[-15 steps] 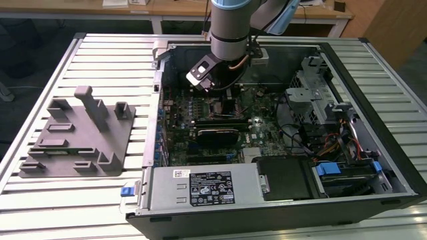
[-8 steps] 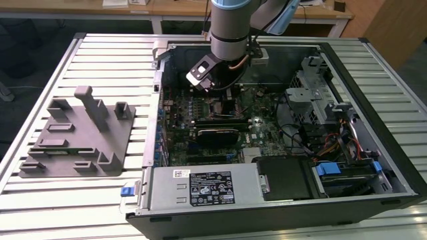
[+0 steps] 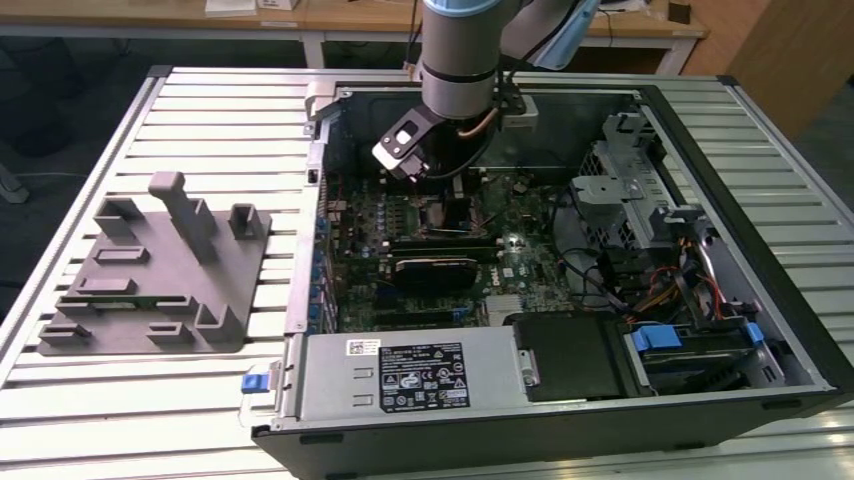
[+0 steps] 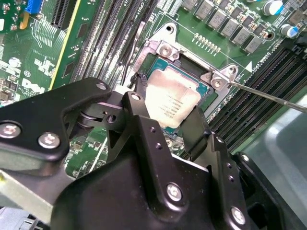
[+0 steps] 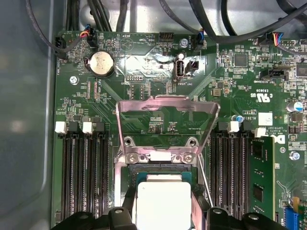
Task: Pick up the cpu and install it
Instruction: 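Place the cpu into insertion slot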
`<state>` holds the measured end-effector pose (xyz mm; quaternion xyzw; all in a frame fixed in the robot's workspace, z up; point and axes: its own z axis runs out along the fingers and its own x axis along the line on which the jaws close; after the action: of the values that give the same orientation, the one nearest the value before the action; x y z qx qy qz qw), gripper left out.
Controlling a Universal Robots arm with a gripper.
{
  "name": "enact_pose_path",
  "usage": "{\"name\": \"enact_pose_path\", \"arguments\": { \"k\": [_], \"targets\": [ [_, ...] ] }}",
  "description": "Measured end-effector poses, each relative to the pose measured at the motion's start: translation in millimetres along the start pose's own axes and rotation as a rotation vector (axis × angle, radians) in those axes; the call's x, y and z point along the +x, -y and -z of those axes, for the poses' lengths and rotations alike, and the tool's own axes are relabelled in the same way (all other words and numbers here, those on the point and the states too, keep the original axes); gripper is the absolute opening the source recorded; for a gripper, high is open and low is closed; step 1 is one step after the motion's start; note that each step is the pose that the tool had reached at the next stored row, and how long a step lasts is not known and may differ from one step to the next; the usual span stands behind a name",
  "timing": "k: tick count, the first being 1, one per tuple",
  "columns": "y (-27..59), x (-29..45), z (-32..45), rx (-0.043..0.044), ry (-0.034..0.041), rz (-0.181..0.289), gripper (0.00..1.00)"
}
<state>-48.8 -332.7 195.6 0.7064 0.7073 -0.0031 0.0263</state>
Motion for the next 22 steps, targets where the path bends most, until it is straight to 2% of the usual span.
{"name": "enact_pose_path", "arguments": {
  "k": [5,12,22],
  "targets": [
    [-0.3,-0.1,-0.2,0.0001,-0.0022,0.005,0.53],
    [-1.0,0.0,-0.6,-0.0007,-0.0159,0.019,0.53],
    [-1.6,0.0,-1.4,-0.0007,-0.0192,0.02,0.53]
  ]
}}
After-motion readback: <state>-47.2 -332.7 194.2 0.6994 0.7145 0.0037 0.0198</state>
